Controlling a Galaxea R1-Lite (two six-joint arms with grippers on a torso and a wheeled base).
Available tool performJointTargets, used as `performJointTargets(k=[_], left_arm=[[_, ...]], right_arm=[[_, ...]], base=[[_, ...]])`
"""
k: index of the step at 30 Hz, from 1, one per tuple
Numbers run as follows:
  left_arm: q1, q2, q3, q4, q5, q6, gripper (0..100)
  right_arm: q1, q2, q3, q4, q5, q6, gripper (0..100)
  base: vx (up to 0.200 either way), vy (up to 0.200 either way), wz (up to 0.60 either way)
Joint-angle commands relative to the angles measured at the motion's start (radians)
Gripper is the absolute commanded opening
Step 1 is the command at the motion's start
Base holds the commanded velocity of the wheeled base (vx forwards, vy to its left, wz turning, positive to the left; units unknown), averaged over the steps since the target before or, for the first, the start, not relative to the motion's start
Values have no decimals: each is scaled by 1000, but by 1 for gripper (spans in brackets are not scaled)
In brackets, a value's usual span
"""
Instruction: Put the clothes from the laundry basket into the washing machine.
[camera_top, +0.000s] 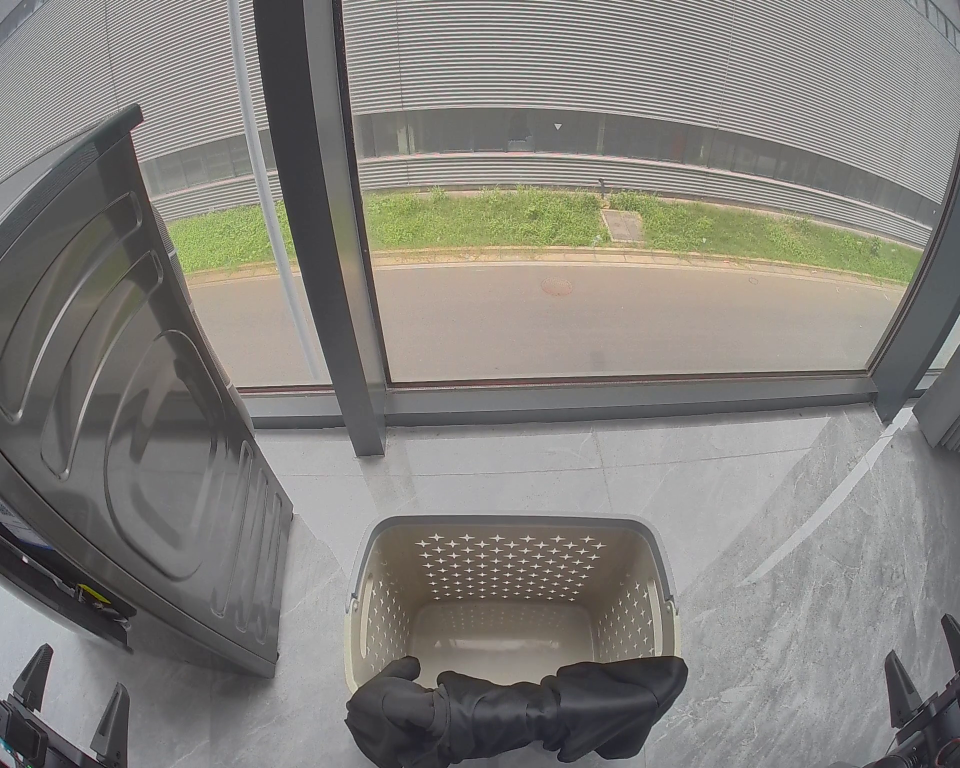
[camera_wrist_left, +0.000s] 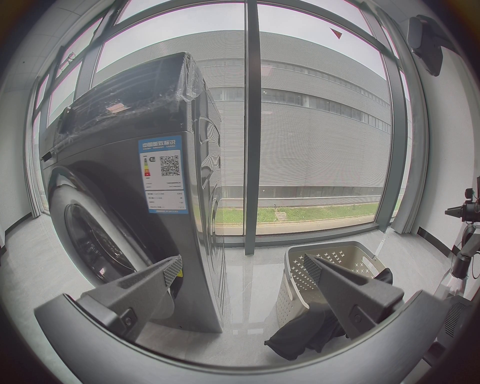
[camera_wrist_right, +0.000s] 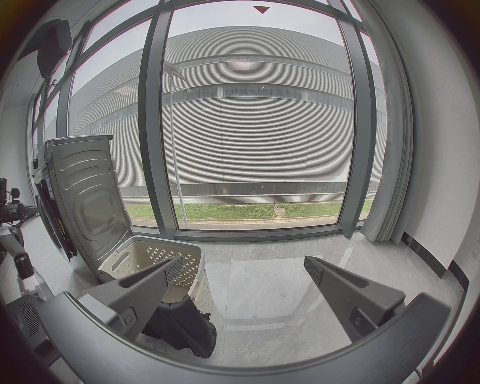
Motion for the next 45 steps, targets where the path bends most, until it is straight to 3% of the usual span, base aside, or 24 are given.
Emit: performJointTargets(k=[1, 12, 45], left_arm=[[0, -15, 18, 0, -1, 0, 100], [1, -17, 18, 0, 1, -3, 100], [0, -17, 18, 0, 1, -2, 100]], right_arm=[[1, 0, 12, 0, 0, 0, 100], [1, 0, 12, 0, 0, 0, 100], [1, 1, 12, 0, 0, 0, 100]], base=[[0, 0, 0], [164, 0, 0], [18, 0, 0]])
